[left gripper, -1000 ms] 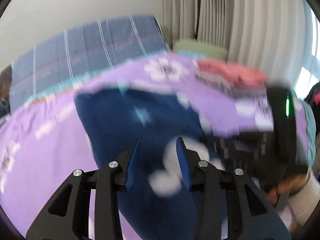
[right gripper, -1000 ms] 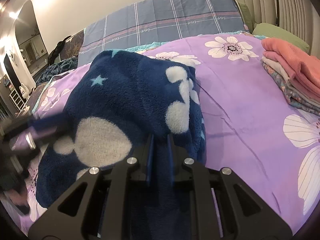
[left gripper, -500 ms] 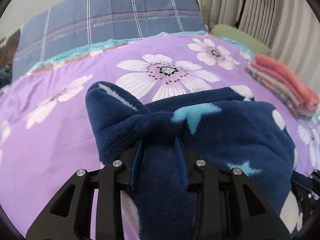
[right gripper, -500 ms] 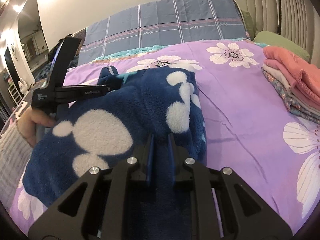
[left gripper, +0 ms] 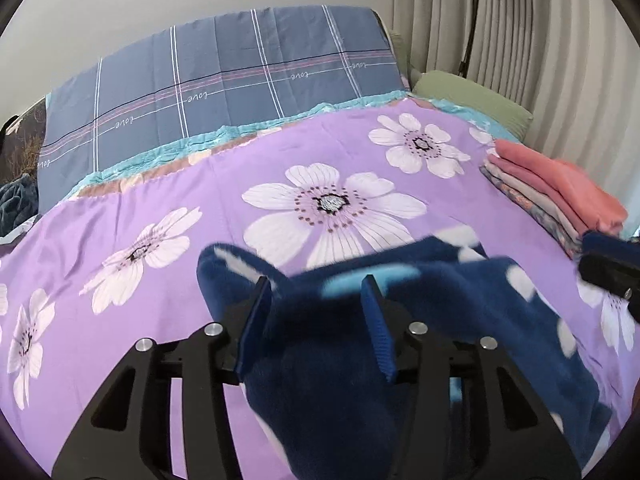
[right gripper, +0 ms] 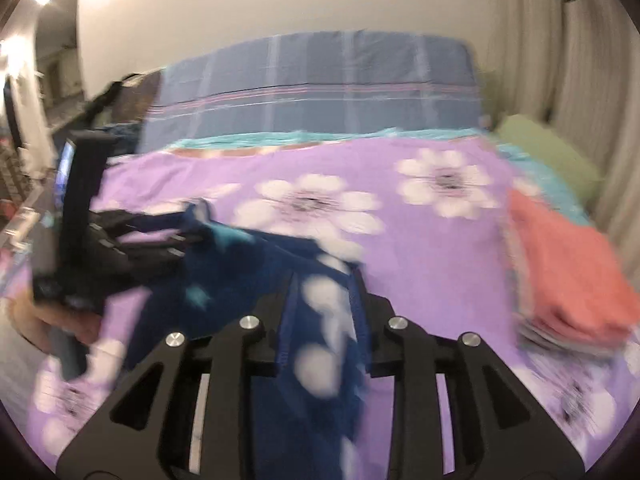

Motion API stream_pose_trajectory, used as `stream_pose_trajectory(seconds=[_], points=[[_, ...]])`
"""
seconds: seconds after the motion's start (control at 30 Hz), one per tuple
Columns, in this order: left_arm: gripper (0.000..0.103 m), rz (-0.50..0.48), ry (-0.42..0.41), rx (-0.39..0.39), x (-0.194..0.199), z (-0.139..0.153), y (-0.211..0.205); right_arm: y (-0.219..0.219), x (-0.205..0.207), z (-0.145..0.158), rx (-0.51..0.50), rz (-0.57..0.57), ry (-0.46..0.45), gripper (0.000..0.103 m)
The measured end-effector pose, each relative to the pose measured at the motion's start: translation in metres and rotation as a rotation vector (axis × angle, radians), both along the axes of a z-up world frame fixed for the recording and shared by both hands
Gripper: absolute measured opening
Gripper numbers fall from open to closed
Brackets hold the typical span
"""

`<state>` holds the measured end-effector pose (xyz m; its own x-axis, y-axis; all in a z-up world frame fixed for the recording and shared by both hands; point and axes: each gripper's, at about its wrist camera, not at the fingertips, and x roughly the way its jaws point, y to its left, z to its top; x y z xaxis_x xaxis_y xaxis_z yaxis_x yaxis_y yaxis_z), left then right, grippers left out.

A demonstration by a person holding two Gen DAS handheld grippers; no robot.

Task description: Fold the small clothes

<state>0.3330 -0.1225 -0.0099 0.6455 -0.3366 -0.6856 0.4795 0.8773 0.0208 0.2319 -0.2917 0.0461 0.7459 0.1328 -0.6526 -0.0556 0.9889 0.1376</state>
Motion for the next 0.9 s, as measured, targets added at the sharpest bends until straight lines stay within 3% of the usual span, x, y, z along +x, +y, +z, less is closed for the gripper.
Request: stream_pose_trajectory(seconds=[0.07, 0.17, 0.23, 0.3, 0.47, 0.57, 0.7, 0.8, 0.9], points=[[0.05, 0.027, 0.053, 0.026, 0.019, -0.016, -0.003, 0.003, 0.027, -0.019, 0.044, 0.016, 0.09, 0.028], [0.055, 0.049, 0.066, 0.127, 0.032, -0.048, -0.011, 0.006, 0.066, -0.08, -0.03, 0.004, 0.231, 0.024], [0.055, 0.026, 0.008, 0.196, 0.027, -0.059, -0.021, -0.002, 0.072, -0.095, -0.001, 0.002, 0.236, 0.024], [0.055, 0.019, -0.001, 0.217, 0.028, -0.062, -0.026, -0.011, 0.07, -0.095, 0.061, -0.007, 0.238, 0.024], [0.056, 0.022, 0.002, 0.215, 0.03, -0.062, -0.024, 0.0, 0.069, -0.095, -0.005, -0.011, 0.222, 0.024], [0.056, 0.032, -0.048, 0.187, 0.013, -0.05, -0.017, 0.006, 0.057, -0.088, -0.036, -0.003, 0.17, 0.025], [0.057, 0.002, -0.042, 0.068, -0.028, -0.014, 0.007, -0.001, 0.017, -0.066, -0.051, -0.063, 0.112, 0.028], [0.057, -0.083, -0.092, 0.014, -0.075, 0.01, 0.026, -0.008, -0.036, -0.045, 0.025, -0.049, 0.072, 0.032], [0.058, -0.17, -0.063, -0.013, -0.113, 0.01, 0.034, -0.006, -0.083, -0.044, 0.051, -0.015, 0.052, 0.033]])
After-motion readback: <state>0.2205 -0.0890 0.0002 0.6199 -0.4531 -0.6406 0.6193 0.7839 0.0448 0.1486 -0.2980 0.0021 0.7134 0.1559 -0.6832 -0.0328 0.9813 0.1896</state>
